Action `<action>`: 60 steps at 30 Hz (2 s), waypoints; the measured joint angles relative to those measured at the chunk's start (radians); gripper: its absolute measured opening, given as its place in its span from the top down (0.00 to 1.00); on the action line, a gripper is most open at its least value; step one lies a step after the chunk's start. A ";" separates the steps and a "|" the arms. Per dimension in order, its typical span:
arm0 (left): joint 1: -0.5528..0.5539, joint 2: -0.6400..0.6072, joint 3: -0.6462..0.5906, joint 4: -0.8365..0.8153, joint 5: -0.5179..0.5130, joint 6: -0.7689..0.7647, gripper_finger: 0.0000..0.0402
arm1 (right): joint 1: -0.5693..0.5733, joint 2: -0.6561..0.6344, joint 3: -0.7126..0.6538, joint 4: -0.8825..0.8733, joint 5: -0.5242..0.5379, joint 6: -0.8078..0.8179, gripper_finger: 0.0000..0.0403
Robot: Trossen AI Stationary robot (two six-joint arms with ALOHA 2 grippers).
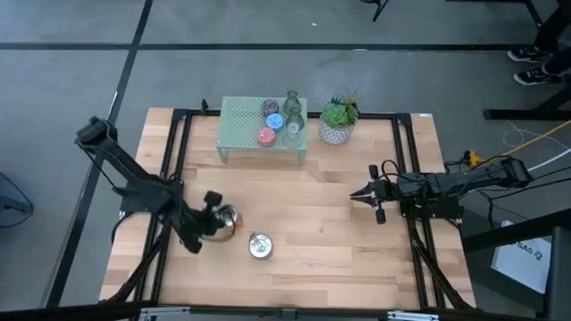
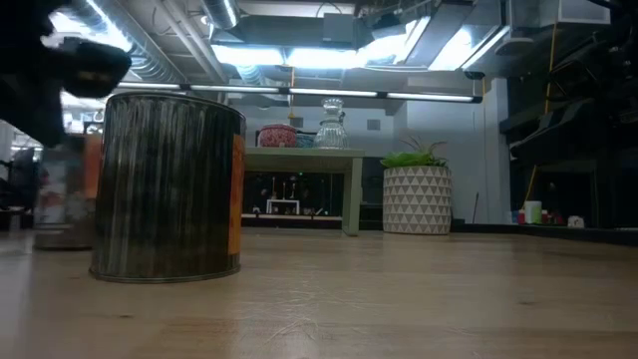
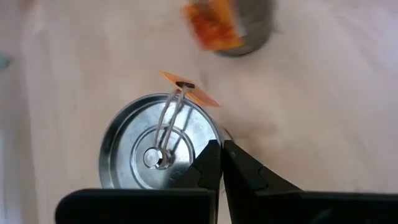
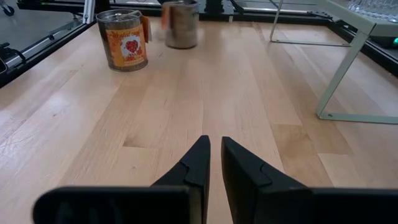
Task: Pick & Place candle stick holders
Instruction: Put the silver candle can on the shelf
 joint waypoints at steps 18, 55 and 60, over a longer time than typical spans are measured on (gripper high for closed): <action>0.218 -0.215 -0.151 0.071 -0.057 -0.091 0.99 | 0.000 0.000 0.000 0.000 0.000 0.000 0.89; 0.617 -0.218 -0.145 0.234 0.055 -0.075 0.99 | 0.000 0.000 0.000 0.000 0.000 0.000 0.89; 0.633 -0.218 -0.145 0.236 0.035 -0.075 0.99 | 0.000 -0.001 0.000 -0.015 -0.070 -0.030 0.89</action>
